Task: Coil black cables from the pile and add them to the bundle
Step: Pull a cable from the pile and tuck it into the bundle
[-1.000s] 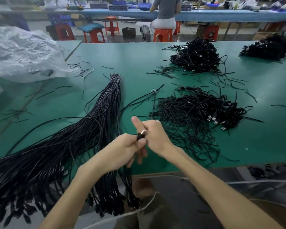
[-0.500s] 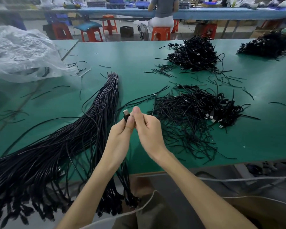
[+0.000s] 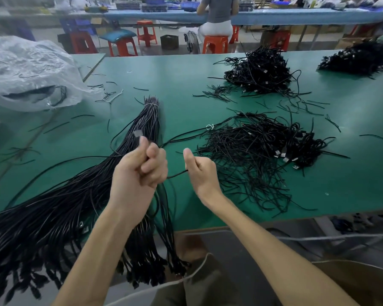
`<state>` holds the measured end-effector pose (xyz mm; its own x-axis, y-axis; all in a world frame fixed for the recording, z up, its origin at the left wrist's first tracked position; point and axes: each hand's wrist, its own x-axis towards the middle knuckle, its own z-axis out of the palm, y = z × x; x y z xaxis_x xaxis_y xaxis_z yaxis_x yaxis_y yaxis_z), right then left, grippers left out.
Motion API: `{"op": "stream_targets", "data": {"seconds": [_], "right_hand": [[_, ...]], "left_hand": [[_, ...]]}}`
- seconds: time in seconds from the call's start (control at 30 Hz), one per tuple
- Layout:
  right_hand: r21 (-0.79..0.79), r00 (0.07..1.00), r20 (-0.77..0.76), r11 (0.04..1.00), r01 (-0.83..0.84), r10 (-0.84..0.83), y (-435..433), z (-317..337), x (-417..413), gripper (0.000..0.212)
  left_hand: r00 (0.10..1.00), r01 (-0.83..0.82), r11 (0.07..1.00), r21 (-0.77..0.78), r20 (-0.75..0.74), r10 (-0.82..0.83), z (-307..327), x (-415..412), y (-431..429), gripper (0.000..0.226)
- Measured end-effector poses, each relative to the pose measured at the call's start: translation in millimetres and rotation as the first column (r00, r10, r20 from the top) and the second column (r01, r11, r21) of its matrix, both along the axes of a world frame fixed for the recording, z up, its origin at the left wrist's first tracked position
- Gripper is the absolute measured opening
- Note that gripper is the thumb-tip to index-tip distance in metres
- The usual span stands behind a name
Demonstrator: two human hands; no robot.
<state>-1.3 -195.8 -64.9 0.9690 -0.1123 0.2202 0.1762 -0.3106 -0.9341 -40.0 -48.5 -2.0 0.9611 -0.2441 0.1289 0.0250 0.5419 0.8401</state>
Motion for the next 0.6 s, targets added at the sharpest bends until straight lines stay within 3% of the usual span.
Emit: {"op": "stream_targets", "data": {"seconds": [0.07,0.13,0.3,0.37,0.43,0.53,0.6], "right_hand": [[-0.022,0.999,0.042,1.000,-0.019,0.020,-3.1,8.8,5.0,0.062],[-0.084,0.992,0.105,0.995,-0.063,0.072,-2.7,21.4,7.7,0.063],[-0.190,0.965,0.221,0.977,-0.101,0.143,2.0,52.5,5.1,0.065],[-0.144,0.966,0.221,0.984,-0.105,0.135,1.1,58.6,-0.1,0.064],[-0.104,0.966,0.216,0.987,-0.124,0.144,1.9,59.6,-7.9,0.065],[-0.063,0.962,0.208,0.984,-0.168,0.177,8.6,53.9,-24.6,0.065],[-0.048,0.965,0.195,0.985,-0.167,0.174,12.6,46.6,-35.0,0.065]], "left_hand": [[0.993,0.023,0.942,0.336,0.102,-0.060,-3.4,-4.8,0.3,0.042],[0.980,0.031,0.806,0.591,0.142,-0.141,-12.6,-7.9,-3.7,0.046],[0.959,-0.180,0.669,0.721,0.279,-0.043,-27.4,-6.1,-8.0,0.039],[0.936,-0.291,0.651,0.701,0.348,0.044,-30.3,-3.8,-7.3,0.030],[0.918,-0.352,0.700,0.622,0.375,0.128,-32.0,-3.5,-9.5,0.025],[0.947,-0.298,0.879,0.372,0.229,0.224,-30.3,-1.5,-13.8,0.040],[0.979,-0.195,0.969,0.149,0.095,0.182,-23.6,-2.8,-17.1,0.042]]}}
